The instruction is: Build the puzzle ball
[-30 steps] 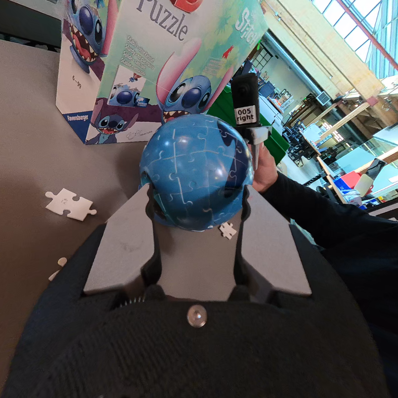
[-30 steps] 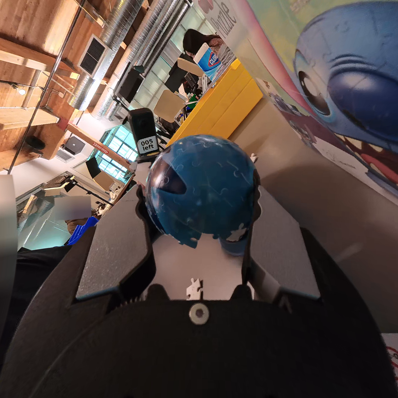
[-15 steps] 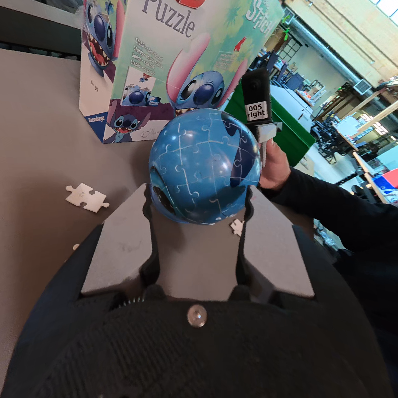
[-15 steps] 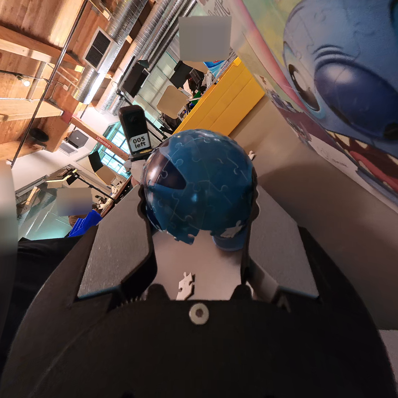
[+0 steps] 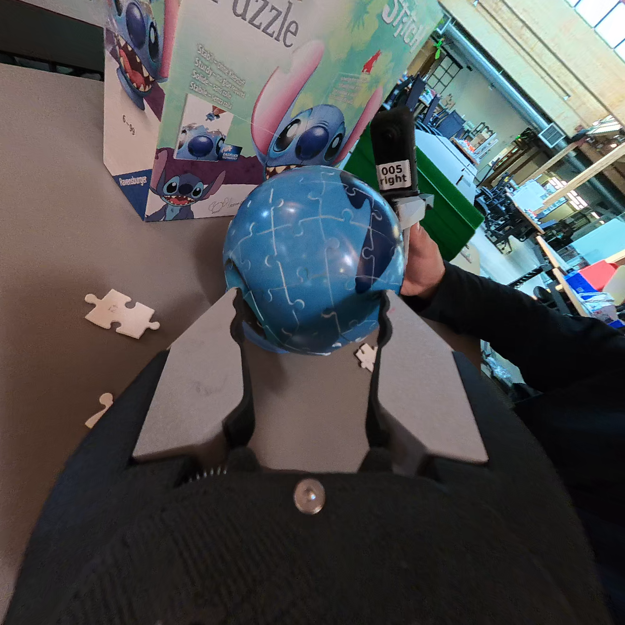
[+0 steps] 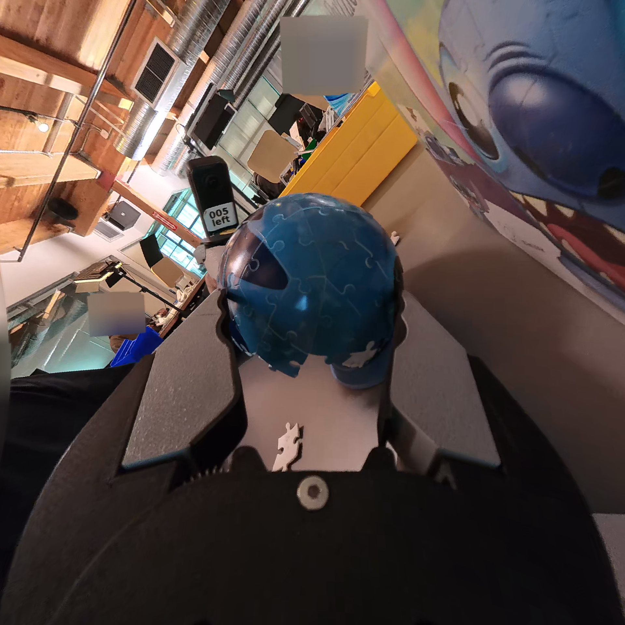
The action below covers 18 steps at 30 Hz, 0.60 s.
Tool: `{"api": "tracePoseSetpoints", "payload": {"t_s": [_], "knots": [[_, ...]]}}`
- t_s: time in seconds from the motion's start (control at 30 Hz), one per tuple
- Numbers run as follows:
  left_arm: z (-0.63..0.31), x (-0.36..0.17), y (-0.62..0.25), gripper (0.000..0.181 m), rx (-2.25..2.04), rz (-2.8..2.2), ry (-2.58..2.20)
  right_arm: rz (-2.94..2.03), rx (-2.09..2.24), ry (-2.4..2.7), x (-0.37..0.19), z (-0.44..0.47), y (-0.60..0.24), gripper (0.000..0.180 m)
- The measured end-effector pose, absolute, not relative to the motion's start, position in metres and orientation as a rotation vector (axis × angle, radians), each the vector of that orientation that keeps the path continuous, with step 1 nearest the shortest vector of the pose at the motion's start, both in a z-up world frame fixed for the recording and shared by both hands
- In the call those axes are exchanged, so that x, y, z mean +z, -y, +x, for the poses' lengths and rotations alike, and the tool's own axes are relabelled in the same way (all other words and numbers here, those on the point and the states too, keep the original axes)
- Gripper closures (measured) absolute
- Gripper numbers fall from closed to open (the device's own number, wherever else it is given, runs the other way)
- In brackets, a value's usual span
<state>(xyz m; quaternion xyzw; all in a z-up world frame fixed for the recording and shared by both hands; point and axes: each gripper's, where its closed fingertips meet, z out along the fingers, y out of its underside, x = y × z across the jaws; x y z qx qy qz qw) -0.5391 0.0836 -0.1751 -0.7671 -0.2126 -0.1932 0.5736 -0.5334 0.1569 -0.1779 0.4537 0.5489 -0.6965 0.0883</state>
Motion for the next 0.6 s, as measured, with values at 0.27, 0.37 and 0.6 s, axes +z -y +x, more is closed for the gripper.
{"api": "tracePoseSetpoints", "payload": {"t_s": [0.27, 0.37, 0.6], "knots": [[-0.5440, -0.1707, -0.0869, 0.105, -0.453, -1.777, 0.502, 1.412, -2.069, -1.704, -0.1744, -0.5348, -0.1566, 0.084], [-0.5463, -0.1700, -0.0879, 0.105, -0.474, -1.762, 0.516, 1.413, -2.069, -1.702, -0.1738, -0.5341, -0.1565, 0.082], [-0.5480, -0.1667, -0.0819, 0.104, -0.462, -1.751, 0.536, 1.404, -2.075, -1.667, -0.1772, -0.5333, -0.1634, 0.089]]}}
